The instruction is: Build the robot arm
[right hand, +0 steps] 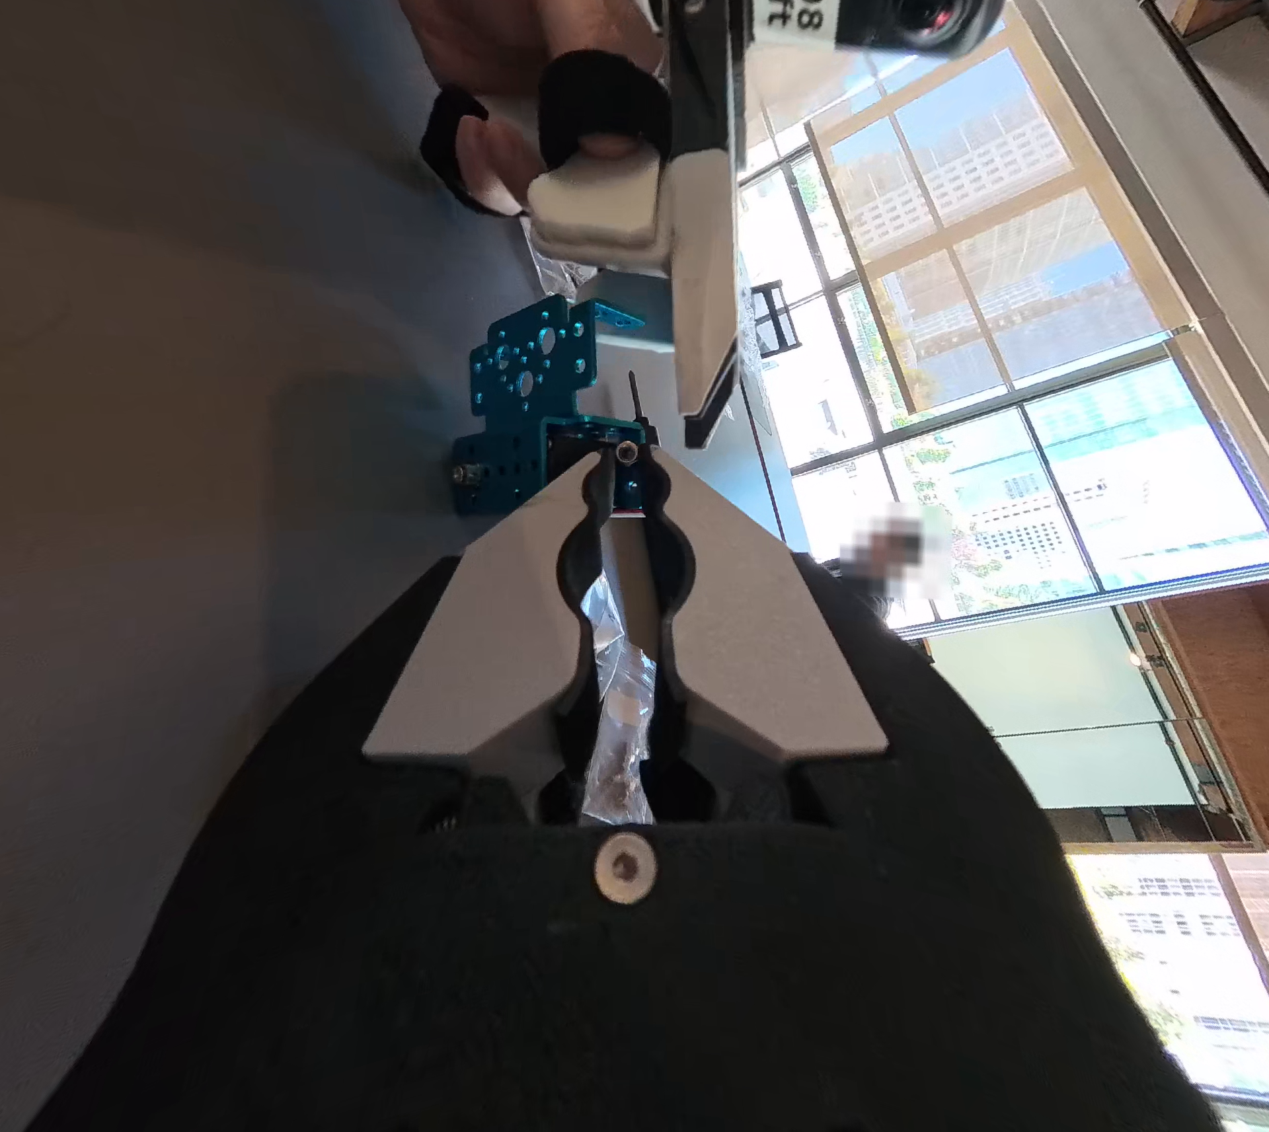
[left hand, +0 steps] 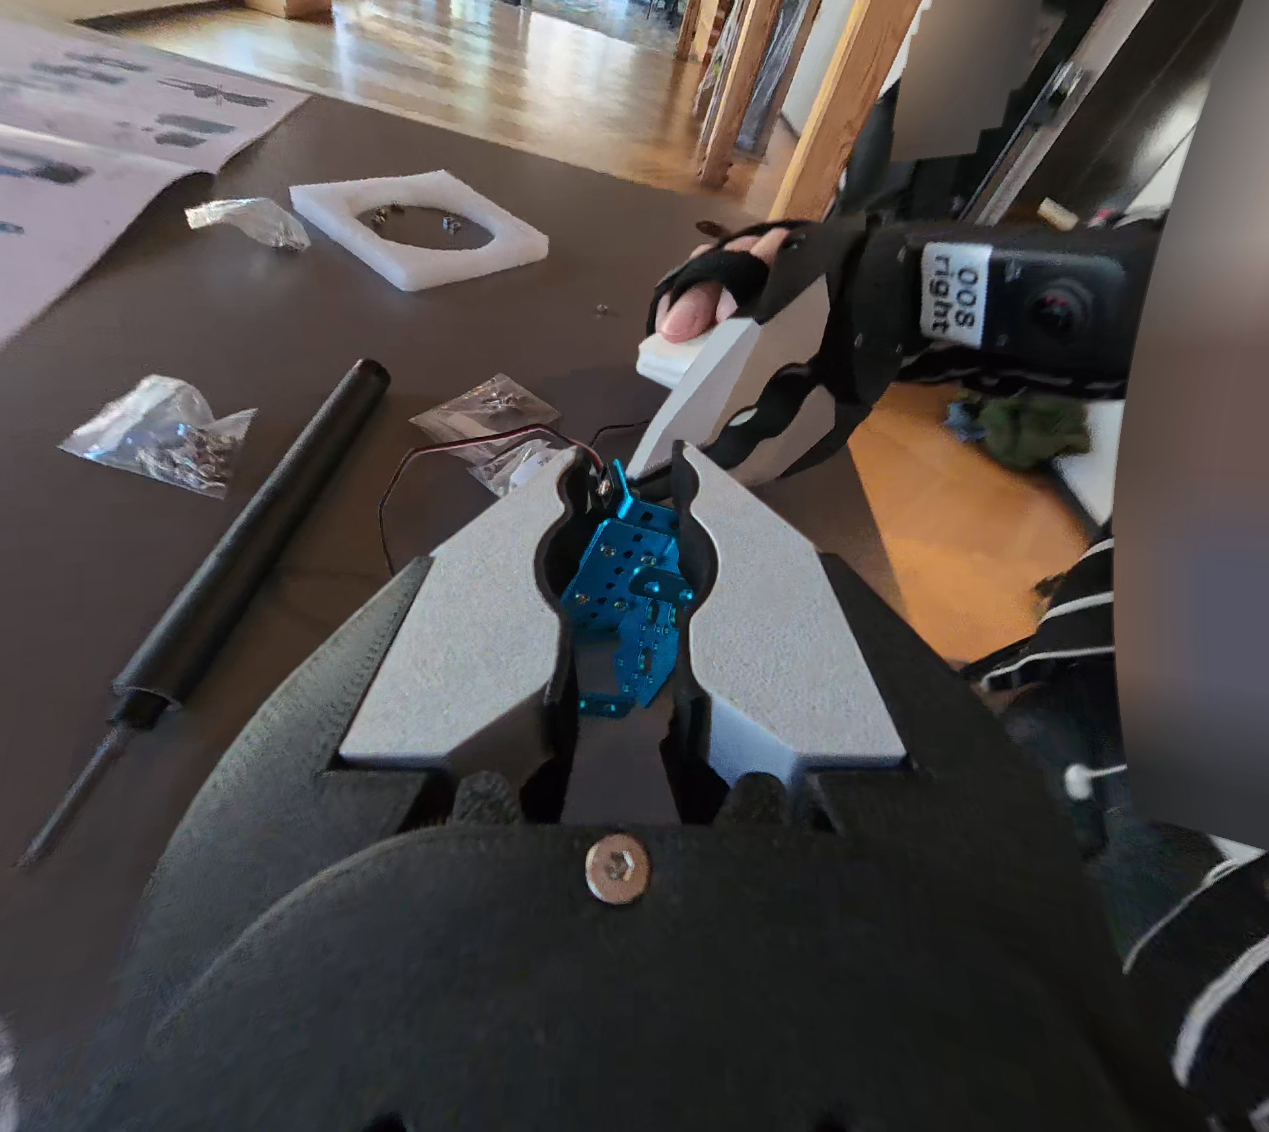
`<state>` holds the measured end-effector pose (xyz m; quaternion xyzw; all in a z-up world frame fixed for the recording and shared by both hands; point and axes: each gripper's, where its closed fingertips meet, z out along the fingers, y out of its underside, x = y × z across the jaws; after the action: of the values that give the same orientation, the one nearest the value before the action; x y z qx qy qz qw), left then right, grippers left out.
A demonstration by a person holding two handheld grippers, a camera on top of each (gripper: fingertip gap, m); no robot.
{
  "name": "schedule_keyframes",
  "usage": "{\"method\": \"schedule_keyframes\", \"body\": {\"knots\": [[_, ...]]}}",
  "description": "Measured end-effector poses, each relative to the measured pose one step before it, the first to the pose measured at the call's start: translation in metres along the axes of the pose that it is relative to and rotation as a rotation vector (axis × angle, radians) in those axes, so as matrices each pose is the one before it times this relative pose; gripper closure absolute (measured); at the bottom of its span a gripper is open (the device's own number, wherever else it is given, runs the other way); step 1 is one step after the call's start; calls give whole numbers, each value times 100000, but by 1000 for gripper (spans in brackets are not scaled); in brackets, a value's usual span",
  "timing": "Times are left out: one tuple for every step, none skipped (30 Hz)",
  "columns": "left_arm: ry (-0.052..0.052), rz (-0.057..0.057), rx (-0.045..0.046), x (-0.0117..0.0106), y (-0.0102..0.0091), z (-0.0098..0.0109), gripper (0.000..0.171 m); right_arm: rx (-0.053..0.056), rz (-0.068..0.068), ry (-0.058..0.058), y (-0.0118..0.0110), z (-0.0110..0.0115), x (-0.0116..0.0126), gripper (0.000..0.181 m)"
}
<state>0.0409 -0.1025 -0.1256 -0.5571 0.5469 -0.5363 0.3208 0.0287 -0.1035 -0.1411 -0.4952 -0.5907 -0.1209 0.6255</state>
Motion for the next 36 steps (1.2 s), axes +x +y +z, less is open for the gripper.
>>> {"method": "schedule_keyframes", "body": {"knots": [[-1477, 3854, -2125, 60, 209, 59, 150, 6, 171, -69, 7, 0, -6, 176], [-1721, 2888, -2184, -76, 257, 64, 150, 32, 54, 45, -7, -8, 22, 176], [-1314, 1801, -1982, -95, 302, 83, 150, 62, 26, 209, -4, -18, 37, 176], [-235, 497, -1519, -19, 288, 117, 150, 123, 187, -75, -17, -9, 8, 176], [444, -762, -1157, 0, 273, 141, 151, 85, 175, 145, 1, -11, 46, 176], [537, -1523, -1045, -34, 227, 145, 152, 64, 262, 209, -9, -8, 55, 176], [399, -1422, -314, -49, 63, 59, 153, 129, 208, 50, -11, -15, 27, 176], [249, -633, 440, -21, -74, -23, 154, 334, -93, 71, -56, -27, 0, 176], [124, 211, 406, 29, -59, -44, 156, 149, -373, 365, -31, -17, 43, 176], [-150, 713, -31, 33, -7, 0, 157, -176, -79, 109, 17, 23, 12, 176], [-227, 944, -77, 43, 0, 15, 158, -216, -78, 44, 28, 28, 7, 176], [-320, 876, 3, 17, -12, 6, 159, 88, -157, 83, -17, -2, 18, 176], [-307, 515, -55, -8, -4, 4, 159, -87, -127, -3, 29, -9, -6, 176], [-50, 4, -65, 4, -12, 0, 159, -103, 51, -29, 22, 22, 2, 176], [89, -260, -54, 7, 8, 14, 159, 41, 239, -108, 9, 2, 0, 176], [136, -291, 48, -1, -1, -2, 159, 94, 338, -253, 14, 13, -8, 176], [337, -544, 132, 2, 1, 2, 160, -27, 327, -217, 35, 6, -10, 176], [462, -566, 87, 18, 0, 17, 161, 75, 166, -139, 14, 8, -17, 176], [465, -286, 66, 43, -8, 8, 162, -24, 31, -232, 42, 12, -33, 176], [249, -241, 49, 1, -4, -4, 162, -244, 139, -325, 60, 36, -40, 175], [130, -213, -18, 2, -5, 1, 162, 75, 263, -135, 1, -6, 14, 175], [58, 43, -21, 3, 0, 8, 162, 141, 461, -250, -3, 6, -11, 175], [-79, 473, -49, 6, 4, 4, 162, 171, 554, -263, -1, 8, -4, 175], [-166, 800, -135, 2, 9, 2, 162, 101, 689, -333, 10, 0, 1, 175], [-243, 810, -197, 3, 0, -7, 162, 201, 627, -356, -21, -8, -23, 175], [-314, 785, -175, -5, 9, -12, 162, 136, 793, -367, 2, 15, -9, 175], [-346, 896, -157, 0, 4, 3, 162, 241, 1027, -511, -1, -9, -8, 175], [-513, 830, -166, -17, -5, -2, 162, 217, 1227, -622, 18, -6, -1, 175], [-596, 776, -188, -18, -9, 17, 162, 10, 1009, -432, 52, 5, 16, 175], [-504, 758, -168, -13, -10, 6, 162, 135, 571, -334, 8, -12, 0, 175], [-320, 514, -117, -11, -2, 8, 162, 220, 662, -338, 3, -13, -3, 175], [-183, 245, -90, -1, -4, -5, 162, 395, 1043, -599, -17, -6, -26, 175], [-135, 151, -56, -1, -3, 8, 162, 571, 1338, -764, -34, -22, -20, 175], [-94, 93, -4, -10, 1, 2, 162, 539, 1436, -742, -18, -10, -21, 174], [-74, -32, 46, -8, -6, 3, 162, 190, 1126, -503, 25, -4, 15, 174], [-47, 5, 33, 3, -4, 4, 162, 220, 743, -384, 2, -18, 2, 174]]}}
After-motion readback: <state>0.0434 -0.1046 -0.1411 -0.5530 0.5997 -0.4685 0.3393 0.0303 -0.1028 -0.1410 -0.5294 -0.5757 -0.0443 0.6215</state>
